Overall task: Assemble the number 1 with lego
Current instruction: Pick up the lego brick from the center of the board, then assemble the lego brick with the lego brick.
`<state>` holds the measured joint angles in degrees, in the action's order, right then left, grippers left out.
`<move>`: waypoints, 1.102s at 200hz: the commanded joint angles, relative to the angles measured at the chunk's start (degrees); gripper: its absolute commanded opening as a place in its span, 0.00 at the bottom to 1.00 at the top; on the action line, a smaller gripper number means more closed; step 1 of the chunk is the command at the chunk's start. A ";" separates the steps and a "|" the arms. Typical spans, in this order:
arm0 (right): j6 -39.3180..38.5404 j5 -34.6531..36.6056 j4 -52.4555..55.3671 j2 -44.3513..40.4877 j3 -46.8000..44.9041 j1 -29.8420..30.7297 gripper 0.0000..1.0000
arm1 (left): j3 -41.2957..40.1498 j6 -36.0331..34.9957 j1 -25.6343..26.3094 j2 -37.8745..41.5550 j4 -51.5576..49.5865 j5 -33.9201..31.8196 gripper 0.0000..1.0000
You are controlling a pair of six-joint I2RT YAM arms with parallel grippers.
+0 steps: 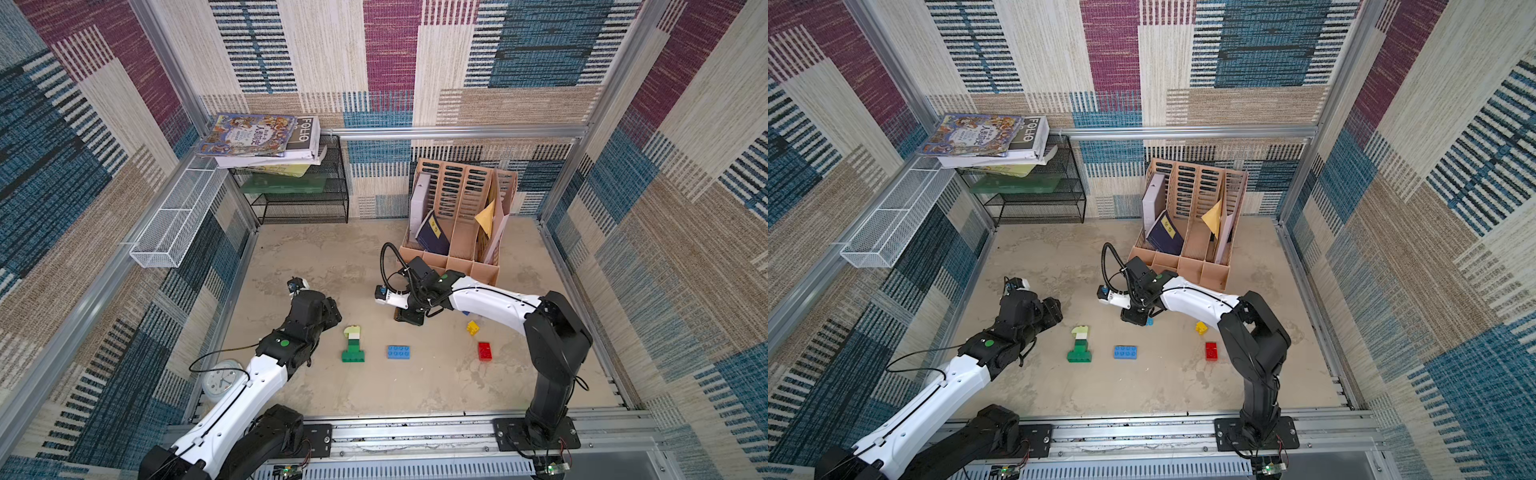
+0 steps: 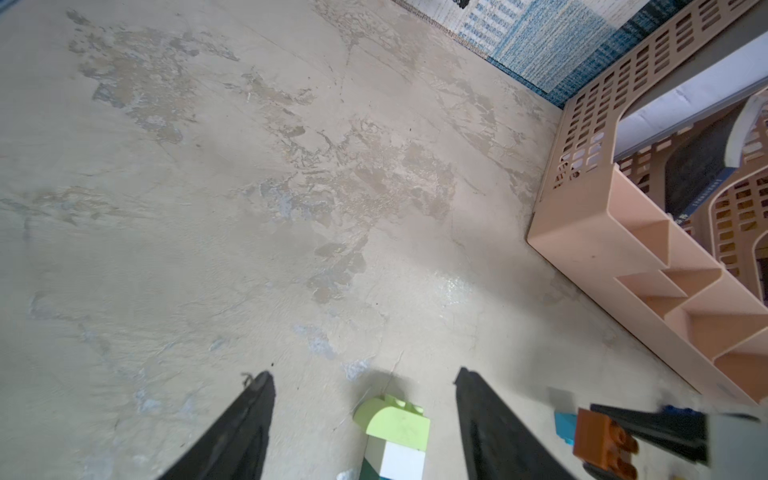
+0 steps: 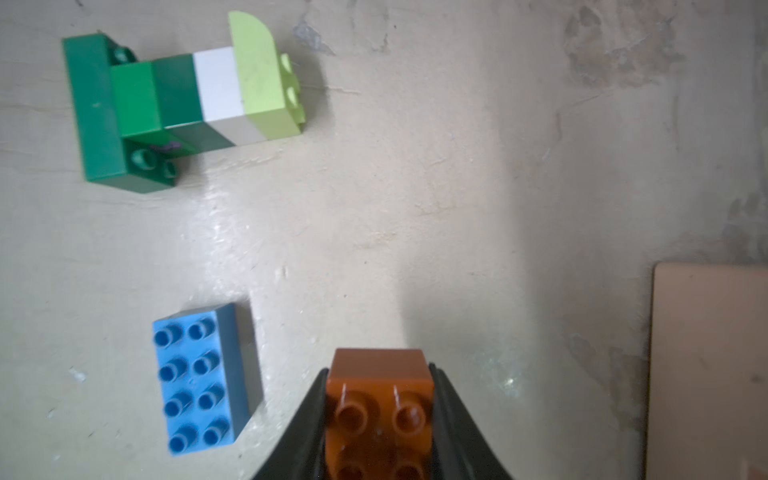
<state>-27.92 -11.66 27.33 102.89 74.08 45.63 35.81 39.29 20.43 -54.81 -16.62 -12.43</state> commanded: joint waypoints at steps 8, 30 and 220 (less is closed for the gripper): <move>-1.63 -5.09 -1.38 -7.12 -7.43 1.17 0.31 | 0.41 0.36 -0.21 -2.08 4.01 4.13 0.72; -6.49 -5.67 -5.35 -13.15 -14.58 3.54 0.30 | 0.14 0.20 -0.30 -2.62 5.08 4.83 0.72; -3.21 1.02 -5.16 -3.45 -11.94 9.48 0.28 | -1.89 0.65 -0.80 1.13 2.91 4.06 0.72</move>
<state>-32.64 -11.55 21.19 98.48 61.30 54.96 34.06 40.07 19.75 -53.58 -13.93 -7.81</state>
